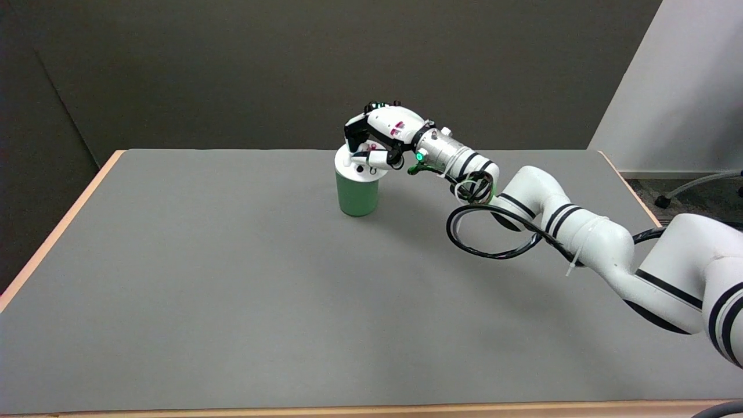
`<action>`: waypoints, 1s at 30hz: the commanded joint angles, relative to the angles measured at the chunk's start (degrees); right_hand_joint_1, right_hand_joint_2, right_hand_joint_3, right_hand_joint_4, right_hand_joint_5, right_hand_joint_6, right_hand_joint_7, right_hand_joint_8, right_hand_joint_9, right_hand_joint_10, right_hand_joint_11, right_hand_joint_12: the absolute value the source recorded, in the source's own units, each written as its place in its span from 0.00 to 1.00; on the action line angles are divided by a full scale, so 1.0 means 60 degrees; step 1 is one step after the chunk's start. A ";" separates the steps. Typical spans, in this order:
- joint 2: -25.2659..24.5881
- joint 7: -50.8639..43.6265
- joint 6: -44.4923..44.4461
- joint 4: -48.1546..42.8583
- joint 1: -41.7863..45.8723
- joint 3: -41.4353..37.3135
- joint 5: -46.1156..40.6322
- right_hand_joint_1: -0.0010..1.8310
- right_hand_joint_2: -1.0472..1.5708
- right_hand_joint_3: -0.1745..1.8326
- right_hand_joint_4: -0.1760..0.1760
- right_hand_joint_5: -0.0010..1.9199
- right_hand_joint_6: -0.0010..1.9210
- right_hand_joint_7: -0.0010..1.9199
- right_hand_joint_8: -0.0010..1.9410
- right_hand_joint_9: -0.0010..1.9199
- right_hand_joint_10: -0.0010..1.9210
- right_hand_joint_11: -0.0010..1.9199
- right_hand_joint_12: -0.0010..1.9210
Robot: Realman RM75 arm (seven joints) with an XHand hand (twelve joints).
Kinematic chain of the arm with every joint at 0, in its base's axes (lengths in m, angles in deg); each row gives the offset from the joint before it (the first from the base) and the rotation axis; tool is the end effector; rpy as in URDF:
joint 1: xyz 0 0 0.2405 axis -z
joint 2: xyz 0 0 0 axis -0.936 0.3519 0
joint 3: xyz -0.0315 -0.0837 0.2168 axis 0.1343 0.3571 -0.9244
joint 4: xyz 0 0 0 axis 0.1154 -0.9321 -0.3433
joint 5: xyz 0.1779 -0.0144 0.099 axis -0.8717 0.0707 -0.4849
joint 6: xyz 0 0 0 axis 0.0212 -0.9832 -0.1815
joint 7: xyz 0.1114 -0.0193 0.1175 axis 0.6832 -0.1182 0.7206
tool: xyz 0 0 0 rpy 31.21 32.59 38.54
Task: Place the white cup lid onto the cup.
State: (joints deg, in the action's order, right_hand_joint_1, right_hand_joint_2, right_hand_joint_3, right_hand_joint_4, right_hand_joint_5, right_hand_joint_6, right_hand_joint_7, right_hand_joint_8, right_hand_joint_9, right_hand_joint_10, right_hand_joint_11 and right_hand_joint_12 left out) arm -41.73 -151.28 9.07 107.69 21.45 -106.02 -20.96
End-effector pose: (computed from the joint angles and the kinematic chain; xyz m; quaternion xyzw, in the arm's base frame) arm -0.1935 -0.5018 0.2660 0.8252 -0.0794 0.0853 0.5527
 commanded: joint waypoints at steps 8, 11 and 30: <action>0.0013 -0.0003 -0.0034 0.0168 0.0121 -0.0008 -0.0114 0.63 0.85 0.15 0.57 0.38 0.67 0.42 0.70 0.34 0.40 0.11 0.65; 0.0011 0.0010 0.0026 0.0168 0.0098 -0.0019 -0.0114 0.60 0.85 0.16 0.66 0.39 0.67 0.42 0.62 0.34 0.40 0.10 0.65; 0.0373 0.0023 0.0238 0.1366 0.0200 -0.1105 -0.0114 0.42 0.73 0.46 0.66 0.30 0.09 0.36 0.10 0.34 0.18 0.00 0.59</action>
State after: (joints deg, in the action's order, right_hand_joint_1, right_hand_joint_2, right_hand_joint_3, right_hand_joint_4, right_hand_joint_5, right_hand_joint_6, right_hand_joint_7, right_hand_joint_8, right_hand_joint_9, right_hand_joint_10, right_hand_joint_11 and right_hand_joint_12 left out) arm -41.33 -151.26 9.92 110.77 22.15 -108.66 -21.55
